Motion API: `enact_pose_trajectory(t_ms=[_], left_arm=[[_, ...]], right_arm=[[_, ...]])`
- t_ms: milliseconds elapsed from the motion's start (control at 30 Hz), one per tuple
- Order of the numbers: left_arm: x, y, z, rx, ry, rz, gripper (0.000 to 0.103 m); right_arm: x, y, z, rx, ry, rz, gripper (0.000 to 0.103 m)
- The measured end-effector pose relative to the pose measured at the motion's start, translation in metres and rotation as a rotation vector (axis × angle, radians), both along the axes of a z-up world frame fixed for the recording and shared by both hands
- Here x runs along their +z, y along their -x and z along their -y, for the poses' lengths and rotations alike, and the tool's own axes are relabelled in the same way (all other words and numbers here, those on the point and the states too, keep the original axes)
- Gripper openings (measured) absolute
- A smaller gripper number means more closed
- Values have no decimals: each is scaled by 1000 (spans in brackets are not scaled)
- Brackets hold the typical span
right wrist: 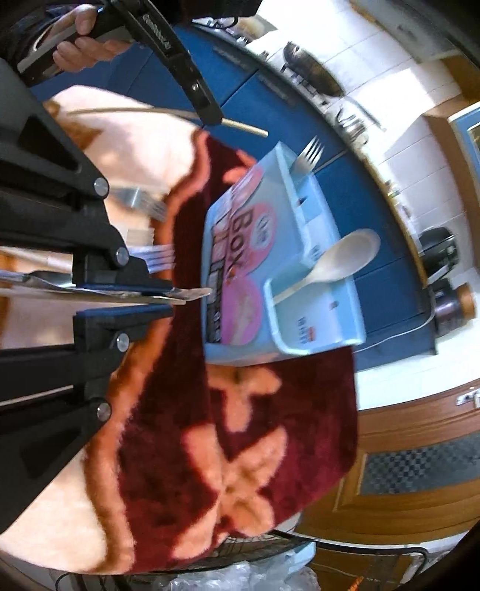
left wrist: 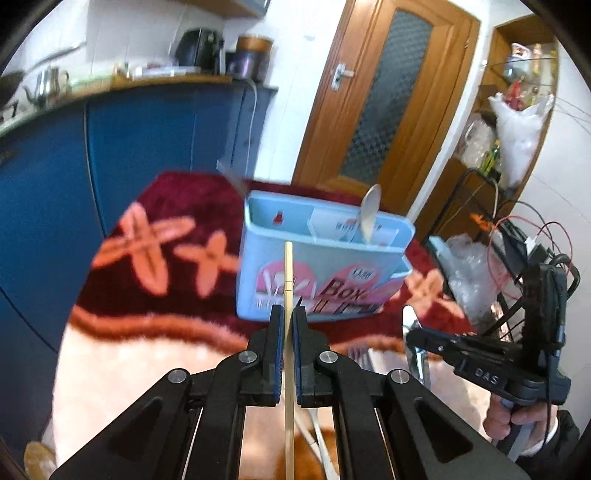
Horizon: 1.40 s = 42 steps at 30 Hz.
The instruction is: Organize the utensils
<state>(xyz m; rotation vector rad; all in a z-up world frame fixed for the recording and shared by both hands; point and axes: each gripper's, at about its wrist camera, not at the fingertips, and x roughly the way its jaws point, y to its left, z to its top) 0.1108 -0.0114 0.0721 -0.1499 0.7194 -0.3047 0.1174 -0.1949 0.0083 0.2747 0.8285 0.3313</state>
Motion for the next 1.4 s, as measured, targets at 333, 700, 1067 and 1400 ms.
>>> enact_pose_trajectory(t_ms=[333,700,1067,1400], left_arm=[[30,23,1,2,32,123,4],[39,41,0,-1,69,169,4],[21,38,-10,17,86,128,4],[18,38,-7,20,71,135,4]], right_arm=[[44,29,-8,12,28,179,8],[17,6,-17,13,144,64,8],[-19,-6,4,-42,141,-60,14],[-24,11,1,22,182,-162,14]])
